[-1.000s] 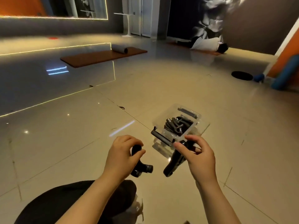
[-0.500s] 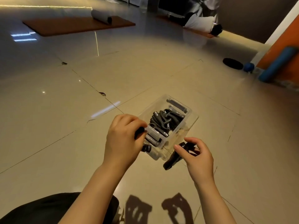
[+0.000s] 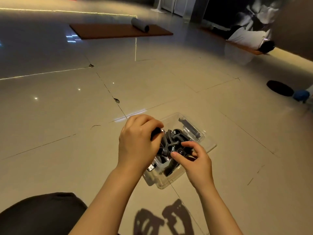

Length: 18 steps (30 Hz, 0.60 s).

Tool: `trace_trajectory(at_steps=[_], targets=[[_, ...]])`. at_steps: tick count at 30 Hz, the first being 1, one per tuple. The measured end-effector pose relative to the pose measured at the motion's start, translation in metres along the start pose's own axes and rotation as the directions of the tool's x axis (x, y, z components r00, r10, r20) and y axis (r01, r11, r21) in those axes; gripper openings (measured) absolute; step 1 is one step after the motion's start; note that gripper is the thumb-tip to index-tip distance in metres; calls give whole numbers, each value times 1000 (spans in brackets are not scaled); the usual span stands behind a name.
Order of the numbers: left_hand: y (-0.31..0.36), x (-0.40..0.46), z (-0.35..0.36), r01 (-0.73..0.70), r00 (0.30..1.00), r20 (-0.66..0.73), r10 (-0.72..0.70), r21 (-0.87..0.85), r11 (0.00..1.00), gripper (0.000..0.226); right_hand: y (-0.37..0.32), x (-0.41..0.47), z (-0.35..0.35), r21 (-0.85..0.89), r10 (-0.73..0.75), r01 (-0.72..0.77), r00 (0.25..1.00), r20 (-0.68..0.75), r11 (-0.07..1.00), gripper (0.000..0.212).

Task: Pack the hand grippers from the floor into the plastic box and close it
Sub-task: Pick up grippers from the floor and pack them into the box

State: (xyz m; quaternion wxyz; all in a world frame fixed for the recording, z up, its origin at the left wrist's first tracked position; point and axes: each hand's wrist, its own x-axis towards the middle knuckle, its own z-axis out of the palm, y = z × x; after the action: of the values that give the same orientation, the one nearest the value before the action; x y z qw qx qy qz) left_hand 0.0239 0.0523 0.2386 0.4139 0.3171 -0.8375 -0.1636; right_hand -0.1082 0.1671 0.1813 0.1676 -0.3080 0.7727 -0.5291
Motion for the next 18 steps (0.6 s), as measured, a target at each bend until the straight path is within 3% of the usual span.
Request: trace_trajectory(at_steps=[7, 18], targets=[[42, 16, 56, 26, 999, -42, -22, 112, 993, 21, 25, 67, -72, -28, -92, 98, 983, 157, 995, 32], [48, 24, 117, 274, 961, -105, -254, 284, 919, 19, 53, 176, -122, 12, -217, 231, 894, 392, 973, 31]])
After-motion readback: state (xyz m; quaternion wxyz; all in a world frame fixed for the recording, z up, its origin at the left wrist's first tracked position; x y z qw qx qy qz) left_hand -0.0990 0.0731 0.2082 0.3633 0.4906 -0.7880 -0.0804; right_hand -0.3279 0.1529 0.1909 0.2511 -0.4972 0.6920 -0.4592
